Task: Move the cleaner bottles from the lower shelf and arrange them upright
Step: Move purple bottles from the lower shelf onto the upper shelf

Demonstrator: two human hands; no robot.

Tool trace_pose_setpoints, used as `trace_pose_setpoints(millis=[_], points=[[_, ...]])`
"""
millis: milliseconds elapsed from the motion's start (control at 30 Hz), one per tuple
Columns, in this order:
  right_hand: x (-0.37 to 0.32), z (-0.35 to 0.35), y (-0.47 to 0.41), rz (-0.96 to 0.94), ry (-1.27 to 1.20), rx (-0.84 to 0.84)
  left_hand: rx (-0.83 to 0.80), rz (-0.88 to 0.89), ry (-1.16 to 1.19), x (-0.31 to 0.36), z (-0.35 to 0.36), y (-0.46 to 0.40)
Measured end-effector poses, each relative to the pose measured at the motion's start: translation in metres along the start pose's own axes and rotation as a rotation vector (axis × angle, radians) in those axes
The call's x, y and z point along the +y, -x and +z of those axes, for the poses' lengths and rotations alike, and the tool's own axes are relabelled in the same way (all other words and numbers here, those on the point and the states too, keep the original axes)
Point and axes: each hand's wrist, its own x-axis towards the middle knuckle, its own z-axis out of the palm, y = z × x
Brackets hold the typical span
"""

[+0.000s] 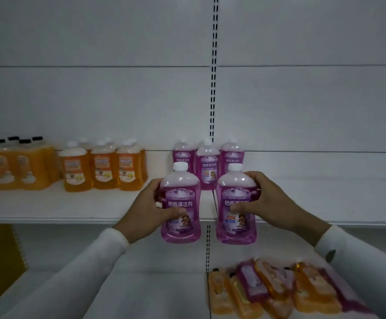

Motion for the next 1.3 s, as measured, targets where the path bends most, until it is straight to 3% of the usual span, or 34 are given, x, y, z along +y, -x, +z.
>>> trace_pose_setpoints(millis=[467,867,1300], points=[[0.052,-0.011,-0.11,0.095,0.059,0.269,0.091,-0.021,0.014,-0.071,-0.01,-0.129],[0.097,-0.023,-0.181,0.029,0.115,0.178,0.048,-0.039,-0.002,-0.102,0.01,-0.194],[0.12,-0.034,-0.2,-0.031,0.041,0.08,0.098,-0.163,-0.045,-0.092,0.023,-0.198]])
